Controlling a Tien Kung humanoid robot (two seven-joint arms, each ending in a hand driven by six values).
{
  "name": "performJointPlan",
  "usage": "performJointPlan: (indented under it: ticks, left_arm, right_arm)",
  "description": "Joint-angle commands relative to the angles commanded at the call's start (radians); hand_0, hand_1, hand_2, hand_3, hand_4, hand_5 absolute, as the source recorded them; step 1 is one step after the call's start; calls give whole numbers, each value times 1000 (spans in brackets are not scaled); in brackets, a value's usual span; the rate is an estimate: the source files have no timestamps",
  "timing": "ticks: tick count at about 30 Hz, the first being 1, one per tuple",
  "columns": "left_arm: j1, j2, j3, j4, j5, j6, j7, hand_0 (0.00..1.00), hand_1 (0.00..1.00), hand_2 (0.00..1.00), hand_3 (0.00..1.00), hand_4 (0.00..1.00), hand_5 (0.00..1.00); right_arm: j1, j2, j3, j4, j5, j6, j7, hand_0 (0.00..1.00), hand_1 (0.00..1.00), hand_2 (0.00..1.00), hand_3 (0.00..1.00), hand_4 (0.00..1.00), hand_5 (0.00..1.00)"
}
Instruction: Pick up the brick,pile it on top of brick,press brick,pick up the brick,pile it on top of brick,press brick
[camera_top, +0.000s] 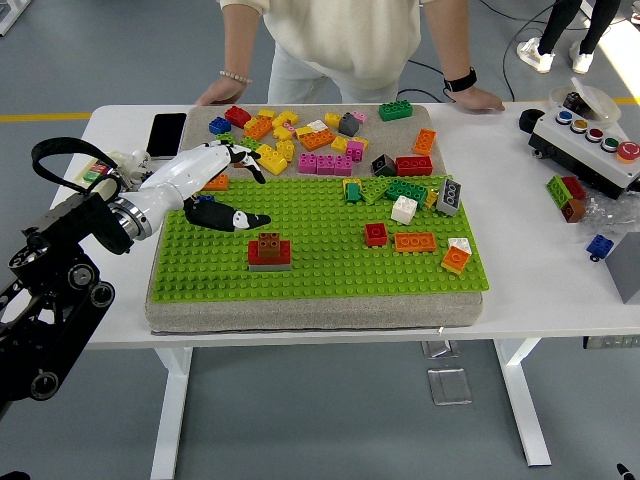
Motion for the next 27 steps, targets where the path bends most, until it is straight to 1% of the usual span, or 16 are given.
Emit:
performJointPlan:
  ticks: [2, 4, 5, 7, 8, 10, 11, 12, 13, 15, 16, 17, 19, 22, 23, 27]
  left_arm:
    - [-24, 18, -28, 37, -63, 38, -47, 972, 852, 841, 854, 998, 410]
    - [-48, 38, -51, 76, -133, 55, -92, 972, 852, 841, 854, 998, 410]
    - [-54, 45, -58, 91, -172, 59, -112, 976, 869, 867, 914, 998, 488]
    - [-66, 59, -78, 121, -231, 50, -142, 976, 869, 867, 914, 998, 488]
    - [-75, 73, -96, 153, -277, 29, -170, 976, 869, 867, 914, 998, 488]
    - [-78, 79, -105, 169, -355, 19, -183, 976, 869, 867, 914, 998, 488]
    - [-80, 86, -120, 199, -400, -11, -198, 976, 901, 895, 943, 990, 655]
    - [-80, 88, -128, 216, -446, -29, -203, 976, 901, 895, 943, 990, 655]
    - [-81, 90, -139, 235, -485, -55, -201, 976, 901, 895, 943, 990, 655]
    - [-80, 97, -156, 275, -569, -113, -180, 976, 901, 895, 943, 990, 655]
    - [-79, 100, -159, 285, -608, -127, -171, 976, 901, 895, 943, 990, 655]
    - [-78, 105, -161, 300, -654, -147, -151, 978, 911, 919, 951, 972, 694]
    - [-72, 122, -162, 322, -738, -174, -119, 978, 911, 919, 951, 972, 694]
    - [-60, 137, -163, 325, -854, -187, -96, 978, 911, 919, 951, 972, 694]
    - [-54, 141, -166, 322, -899, -190, -86, 985, 914, 913, 952, 955, 718]
    - [-38, 148, -178, 299, -1068, -183, -80, 985, 914, 913, 952, 955, 718]
  right_arm:
    - [0, 2, 1, 0, 1, -1, -2, 753, 674, 726, 737, 998, 644]
    - [1, 5, 1, 0, 4, -4, -3, 753, 674, 726, 737, 998, 644]
    - [1, 5, 1, 0, 5, -5, -3, 754, 675, 726, 736, 998, 644]
    - [3, 8, 1, 0, 6, -7, -5, 754, 675, 726, 736, 998, 644]
    - [5, 12, 1, 0, 8, -10, -5, 754, 675, 726, 736, 998, 644]
    - [5, 15, 0, 0, 9, -11, -5, 754, 675, 726, 736, 998, 644]
    - [6, 19, -1, 0, 11, -13, -6, 754, 674, 726, 735, 998, 643]
    - [6, 22, -2, 0, 11, -13, -6, 754, 674, 726, 735, 998, 643]
    - [6, 25, -3, 0, 13, -14, -6, 754, 674, 726, 735, 998, 643]
    - [6, 30, -5, 0, 11, -14, -10, 754, 674, 726, 735, 998, 643]
    - [6, 31, -6, 0, 11, -15, -10, 754, 674, 726, 735, 998, 643]
    - [6, 33, -8, 0, 11, -15, -10, 754, 675, 726, 732, 998, 643]
    - [7, 36, -10, 0, 10, -18, -12, 754, 675, 726, 732, 998, 643]
    - [9, 36, -11, 0, 8, -21, -15, 754, 675, 726, 732, 998, 643]
    - [11, 36, -12, 0, 8, -22, -16, 753, 675, 726, 731, 998, 643]
    - [13, 39, -16, 0, 7, -24, -18, 753, 675, 726, 731, 998, 643]
